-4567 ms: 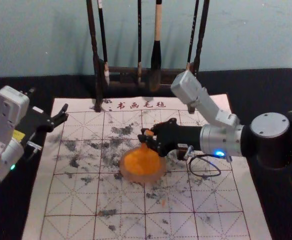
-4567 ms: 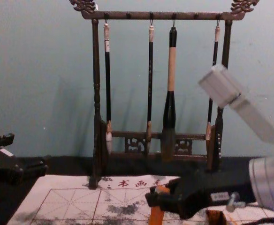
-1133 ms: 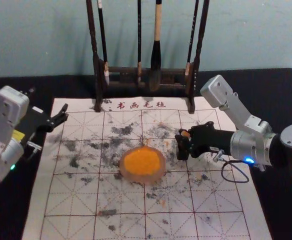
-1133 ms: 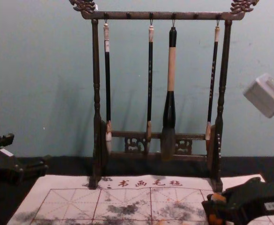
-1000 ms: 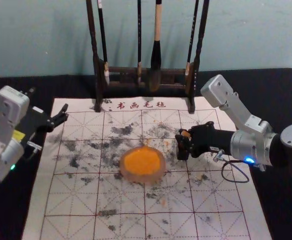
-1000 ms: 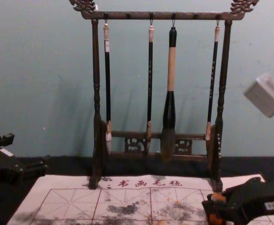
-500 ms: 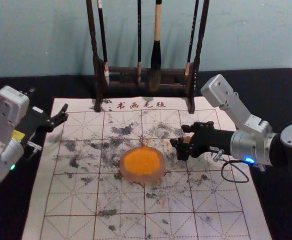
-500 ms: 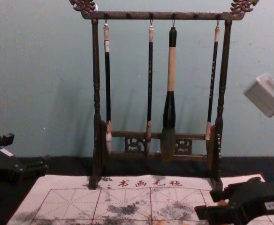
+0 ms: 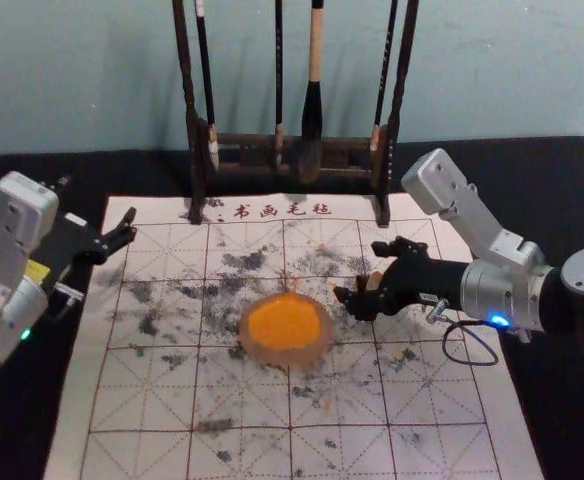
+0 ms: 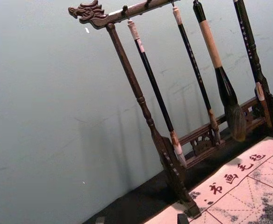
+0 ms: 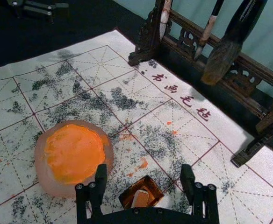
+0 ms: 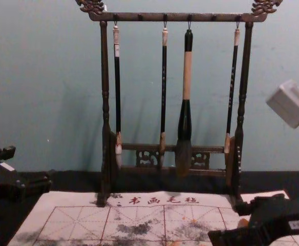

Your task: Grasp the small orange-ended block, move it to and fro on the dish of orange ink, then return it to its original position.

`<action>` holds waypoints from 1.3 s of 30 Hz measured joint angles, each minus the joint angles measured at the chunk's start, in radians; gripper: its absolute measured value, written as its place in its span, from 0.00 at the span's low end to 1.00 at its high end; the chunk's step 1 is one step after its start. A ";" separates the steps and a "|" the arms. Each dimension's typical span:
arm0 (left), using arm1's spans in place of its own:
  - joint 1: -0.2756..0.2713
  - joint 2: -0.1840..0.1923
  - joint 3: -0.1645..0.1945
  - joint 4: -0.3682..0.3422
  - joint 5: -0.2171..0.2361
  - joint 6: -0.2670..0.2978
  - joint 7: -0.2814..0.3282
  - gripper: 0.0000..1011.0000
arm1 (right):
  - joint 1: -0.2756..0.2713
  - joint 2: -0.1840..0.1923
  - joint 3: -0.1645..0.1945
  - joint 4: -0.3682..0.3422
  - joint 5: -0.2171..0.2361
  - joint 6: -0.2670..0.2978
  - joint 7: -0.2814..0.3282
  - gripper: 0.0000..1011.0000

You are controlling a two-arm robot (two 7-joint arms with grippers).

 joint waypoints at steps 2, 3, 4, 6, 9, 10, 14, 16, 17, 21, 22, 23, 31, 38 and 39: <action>0.000 0.000 0.000 0.000 0.000 0.000 0.000 0.99 | -0.011 -0.007 0.019 -0.006 0.006 -0.024 -0.005 0.99; 0.000 0.000 0.000 0.000 0.000 0.000 0.000 0.99 | -0.017 -0.011 0.029 -0.011 0.011 -0.039 -0.009 0.99; 0.000 0.000 0.000 0.000 0.000 0.000 0.000 0.99 | -0.023 -0.015 0.040 -0.015 0.016 -0.055 -0.016 0.99; 0.000 0.000 0.000 0.000 0.000 0.000 0.000 0.99 | -0.048 -0.035 0.079 -0.027 0.026 -0.120 -0.051 0.99; 0.000 0.000 0.000 0.000 0.000 0.000 0.000 0.99 | -0.084 -0.066 0.126 -0.032 0.015 -0.228 -0.122 0.99; 0.000 0.000 0.000 0.000 0.000 0.000 0.000 0.99 | -0.100 -0.082 0.143 -0.026 -0.006 -0.286 -0.166 0.99; 0.000 0.000 0.000 0.000 0.000 0.000 0.000 0.99 | -0.145 -0.117 0.173 0.010 -0.069 -0.418 -0.273 0.99; 0.000 0.000 0.000 0.000 0.000 0.000 0.000 0.99 | -0.162 -0.129 0.180 0.030 -0.092 -0.457 -0.306 0.99; 0.000 0.000 0.000 0.000 0.000 0.000 0.000 0.99 | -0.177 -0.141 0.187 0.052 -0.114 -0.497 -0.340 0.99; 0.000 0.000 0.000 0.000 0.000 0.000 0.000 0.99 | -0.206 -0.164 0.201 0.098 -0.144 -0.547 -0.388 0.99; 0.000 0.000 0.000 0.000 0.000 0.000 0.000 0.99 | -0.211 -0.167 0.203 0.103 -0.147 -0.552 -0.394 0.99; 0.000 0.000 0.000 0.000 0.000 0.000 0.000 0.99 | -0.215 -0.170 0.205 0.108 -0.150 -0.556 -0.398 0.99; 0.000 0.000 0.000 0.000 0.000 0.000 0.000 0.99 | -0.221 -0.176 0.210 0.118 -0.158 -0.566 -0.406 0.99; 0.000 0.000 0.000 0.000 0.000 0.000 0.000 0.99 | -0.219 -0.174 0.208 0.114 -0.157 -0.564 -0.404 0.99; 0.000 0.000 0.000 0.000 0.000 0.000 0.000 0.99 | -0.219 -0.173 0.208 0.114 -0.157 -0.564 -0.404 0.99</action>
